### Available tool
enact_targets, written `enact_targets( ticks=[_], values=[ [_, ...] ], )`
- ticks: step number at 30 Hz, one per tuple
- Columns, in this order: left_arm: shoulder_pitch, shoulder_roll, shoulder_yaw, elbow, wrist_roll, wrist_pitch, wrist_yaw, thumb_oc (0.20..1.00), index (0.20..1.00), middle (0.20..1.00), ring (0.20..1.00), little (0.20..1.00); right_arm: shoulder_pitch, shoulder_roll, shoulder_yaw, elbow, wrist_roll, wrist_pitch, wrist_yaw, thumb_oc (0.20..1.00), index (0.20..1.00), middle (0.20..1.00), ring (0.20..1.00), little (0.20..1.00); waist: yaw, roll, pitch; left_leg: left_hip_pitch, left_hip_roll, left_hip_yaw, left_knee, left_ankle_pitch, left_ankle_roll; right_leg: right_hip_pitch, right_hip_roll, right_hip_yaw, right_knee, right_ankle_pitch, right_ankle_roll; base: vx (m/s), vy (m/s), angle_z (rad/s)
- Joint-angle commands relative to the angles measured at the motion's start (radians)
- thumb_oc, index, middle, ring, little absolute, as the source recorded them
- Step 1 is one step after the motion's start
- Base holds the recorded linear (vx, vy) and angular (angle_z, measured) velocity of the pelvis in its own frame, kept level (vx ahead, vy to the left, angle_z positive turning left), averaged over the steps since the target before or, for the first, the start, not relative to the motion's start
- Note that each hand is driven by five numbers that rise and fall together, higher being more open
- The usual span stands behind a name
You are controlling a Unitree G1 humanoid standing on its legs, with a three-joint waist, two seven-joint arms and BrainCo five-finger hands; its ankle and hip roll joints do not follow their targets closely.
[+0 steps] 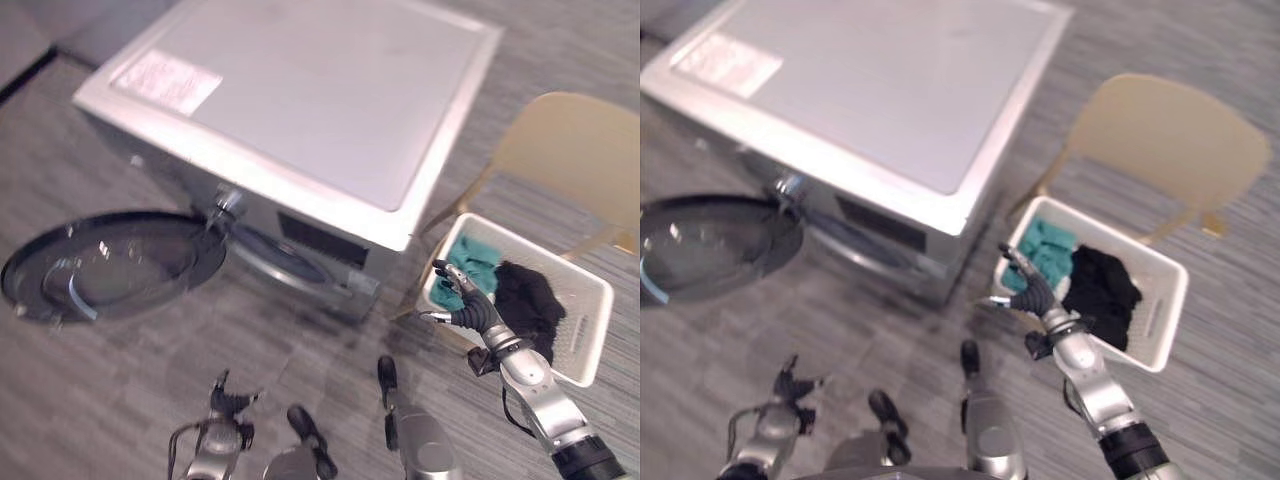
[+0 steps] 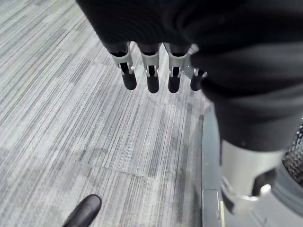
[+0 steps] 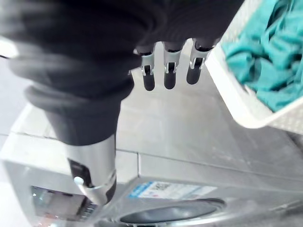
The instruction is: Grab the laundry basket,head to the washer,open it,put in the laundry and shut it.
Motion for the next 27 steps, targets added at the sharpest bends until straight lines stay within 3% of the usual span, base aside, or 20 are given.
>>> enact_targets(
  ticks=[1,5,8,9,11,13,21,27],
  values=[
    [-0.060,0.032,-0.011,0.066,0.037,-0.009,-0.049,1.000,1.000,1.000,1.000,1.000,-0.002,-0.068,0.013,-0.032,-0.120,-0.029,-0.017,1.000,1.000,1.000,1.000,1.000,0.007,0.009,-0.068,-0.069,-0.053,-0.165,0.038,-0.022,0.023,0.083,-0.070,-0.158,0.066,-0.144,0.109,0.13,-0.337,-1.33],
    [-0.026,-0.004,-0.035,0.103,0.081,-0.007,-0.083,1.000,1.000,1.000,1.000,1.000,0.013,-0.119,0.001,-0.022,-0.202,-0.023,-0.038,1.000,1.000,1.000,1.000,1.000,0.002,0.011,-0.081,-0.061,0.010,-0.130,0.180,-0.050,-0.006,0.139,-0.033,-0.104,0.010,-0.166,0.082,0.13,-0.248,-0.59],
    [-0.019,-0.016,-0.045,0.106,0.080,-0.012,-0.084,1.000,1.000,1.000,1.000,1.000,0.001,-0.149,0.011,-0.009,-0.224,-0.018,-0.050,1.000,1.000,1.000,1.000,1.000,0.013,0.005,-0.072,-0.080,0.047,-0.173,0.287,-0.037,-0.027,0.176,-0.007,-0.078,-0.016,-0.179,0.062,0.08,-0.145,-0.55],
    [-0.025,-0.029,-0.073,0.096,0.063,-0.025,-0.081,1.000,1.000,1.000,1.000,1.000,-0.028,-0.167,0.028,0.001,-0.229,-0.015,-0.057,1.000,1.000,1.000,1.000,1.000,0.035,0.001,-0.067,-0.126,0.004,-0.323,0.314,-0.044,-0.023,0.193,0.011,-0.029,-0.040,-0.185,0.052,0.00,-0.068,-0.69],
    [-0.027,-0.037,-0.088,0.096,0.043,-0.031,-0.078,1.000,1.000,1.000,1.000,1.000,-0.047,-0.173,0.043,0.032,-0.240,-0.009,-0.065,1.000,1.000,1.000,1.000,1.000,0.048,-0.009,-0.069,-0.167,-0.041,-0.428,0.266,-0.056,0.000,0.189,0.008,-0.008,-0.044,-0.172,0.050,0.03,-0.040,-0.93],
    [-0.026,-0.044,-0.106,0.096,0.025,-0.035,-0.079,1.000,1.000,1.000,1.000,1.000,-0.062,-0.177,0.062,0.084,-0.245,-0.001,-0.074,1.000,1.000,1.000,1.000,1.000,0.066,-0.006,-0.069,-0.212,-0.063,-0.512,0.198,-0.009,-0.009,0.205,0.019,0.024,-0.038,-0.174,0.054,0.15,0.039,-0.61],
    [-0.016,-0.034,-0.112,0.118,0.041,-0.034,-0.087,1.000,1.000,1.000,1.000,1.000,-0.099,-0.166,0.112,0.172,-0.317,0.013,-0.087,1.000,1.000,1.000,1.000,1.000,0.083,0.013,-0.074,-0.173,-0.098,-0.535,0.098,0.012,0.016,0.197,0.025,0.060,-0.006,-0.185,0.069,0.08,0.090,-0.26],
    [-0.079,0.000,-0.123,0.069,-0.005,-0.054,-0.047,1.000,1.000,1.000,1.000,1.000,-0.278,-0.143,0.204,0.268,-0.366,0.033,-0.139,1.000,1.000,1.000,1.000,1.000,0.112,0.033,0.019,-0.282,-0.111,-0.540,0.099,0.039,0.033,0.025,-0.001,0.077,0.072,-0.164,0.069,-0.16,0.086,0.08]
  ],
)
